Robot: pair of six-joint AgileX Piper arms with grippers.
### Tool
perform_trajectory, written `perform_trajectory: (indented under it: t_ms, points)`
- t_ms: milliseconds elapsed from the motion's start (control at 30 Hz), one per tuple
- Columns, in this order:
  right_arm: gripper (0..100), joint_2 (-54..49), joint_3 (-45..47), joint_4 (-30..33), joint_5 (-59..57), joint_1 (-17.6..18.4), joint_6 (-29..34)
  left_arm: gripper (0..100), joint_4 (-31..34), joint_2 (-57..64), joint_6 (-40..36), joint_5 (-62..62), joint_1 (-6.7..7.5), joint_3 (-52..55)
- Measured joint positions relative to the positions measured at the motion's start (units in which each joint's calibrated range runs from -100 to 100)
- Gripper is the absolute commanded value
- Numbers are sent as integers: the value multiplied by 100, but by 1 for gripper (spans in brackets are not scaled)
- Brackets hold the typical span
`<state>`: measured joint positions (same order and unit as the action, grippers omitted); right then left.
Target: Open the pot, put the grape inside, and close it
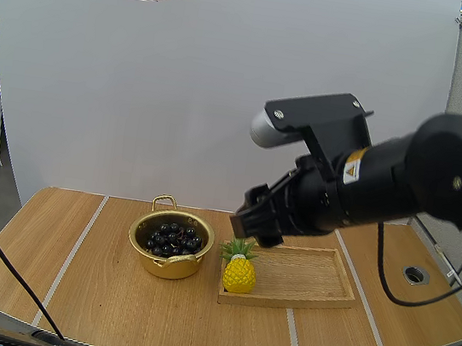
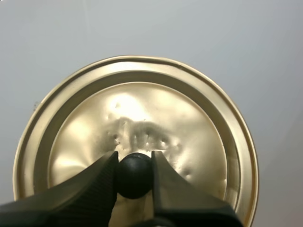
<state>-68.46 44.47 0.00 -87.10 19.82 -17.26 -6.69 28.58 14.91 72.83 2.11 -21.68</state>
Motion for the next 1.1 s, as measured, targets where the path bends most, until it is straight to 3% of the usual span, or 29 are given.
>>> perform_trajectory:
  t_ms: [100,133,200,333,1100]
  points:
    - [100,-547,508,0,-30,-194,27,0,0,0,0,0,0,0]
    - [96,-602,604,0,-47,-216,27,0,0,0,0,0,0,0]
    - [68,-909,855,0,-128,-342,38,0,0,0,0,0,0,0]
    - [0,-1221,1007,-63,-440,-534,38,0,0,0,0,0,0,0]
    - [0,-1431,1007,-390,-766,-644,-34,0,0,0,0,0,0,0]
